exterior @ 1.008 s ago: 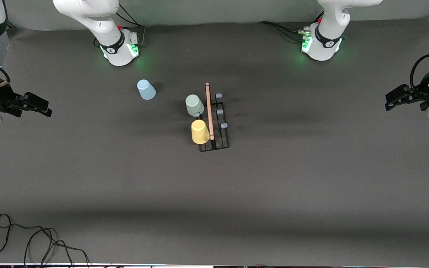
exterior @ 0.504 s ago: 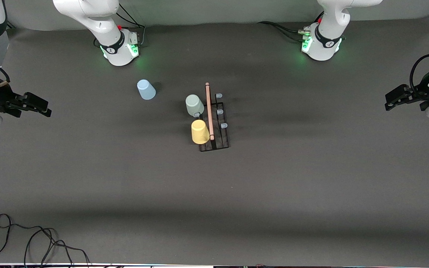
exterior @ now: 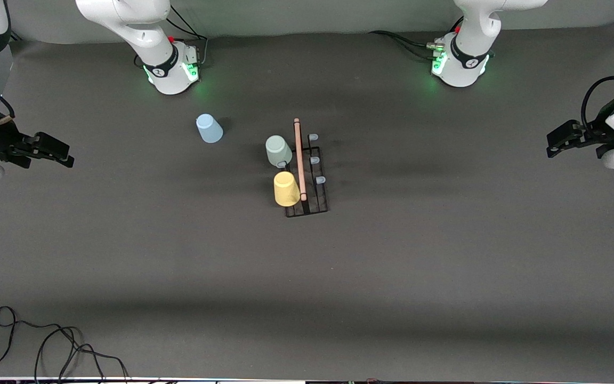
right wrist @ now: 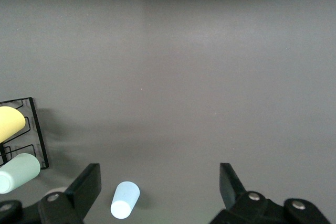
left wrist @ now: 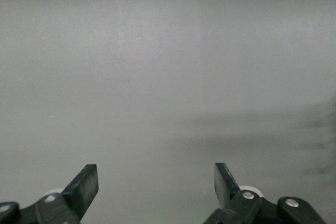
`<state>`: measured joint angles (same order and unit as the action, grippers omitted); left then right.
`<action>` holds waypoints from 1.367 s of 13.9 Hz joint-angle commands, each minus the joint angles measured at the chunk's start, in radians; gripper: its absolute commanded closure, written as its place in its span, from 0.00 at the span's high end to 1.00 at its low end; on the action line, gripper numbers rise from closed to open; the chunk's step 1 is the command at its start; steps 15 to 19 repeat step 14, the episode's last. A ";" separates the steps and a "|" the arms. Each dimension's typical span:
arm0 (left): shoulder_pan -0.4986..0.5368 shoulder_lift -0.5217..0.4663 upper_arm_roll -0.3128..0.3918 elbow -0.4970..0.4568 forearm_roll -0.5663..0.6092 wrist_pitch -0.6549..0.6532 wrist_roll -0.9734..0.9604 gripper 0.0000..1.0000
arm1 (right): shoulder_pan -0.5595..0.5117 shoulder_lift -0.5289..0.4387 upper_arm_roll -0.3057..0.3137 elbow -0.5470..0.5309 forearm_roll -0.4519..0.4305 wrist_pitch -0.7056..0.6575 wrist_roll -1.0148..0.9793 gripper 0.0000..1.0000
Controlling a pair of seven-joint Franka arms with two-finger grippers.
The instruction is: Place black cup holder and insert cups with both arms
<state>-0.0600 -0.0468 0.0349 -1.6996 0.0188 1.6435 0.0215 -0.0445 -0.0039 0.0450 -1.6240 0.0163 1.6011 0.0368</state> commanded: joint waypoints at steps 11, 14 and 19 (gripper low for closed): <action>-0.009 -0.011 0.005 -0.002 -0.005 -0.005 -0.006 0.99 | 0.003 -0.005 0.003 -0.010 -0.018 0.008 -0.012 1.00; -0.011 -0.011 0.005 -0.002 -0.005 -0.005 -0.009 0.99 | 0.000 -0.004 0.001 -0.005 -0.018 0.005 -0.012 1.00; -0.011 -0.011 0.005 -0.002 -0.005 -0.005 -0.009 0.99 | 0.000 -0.004 0.001 -0.005 -0.018 0.005 -0.012 1.00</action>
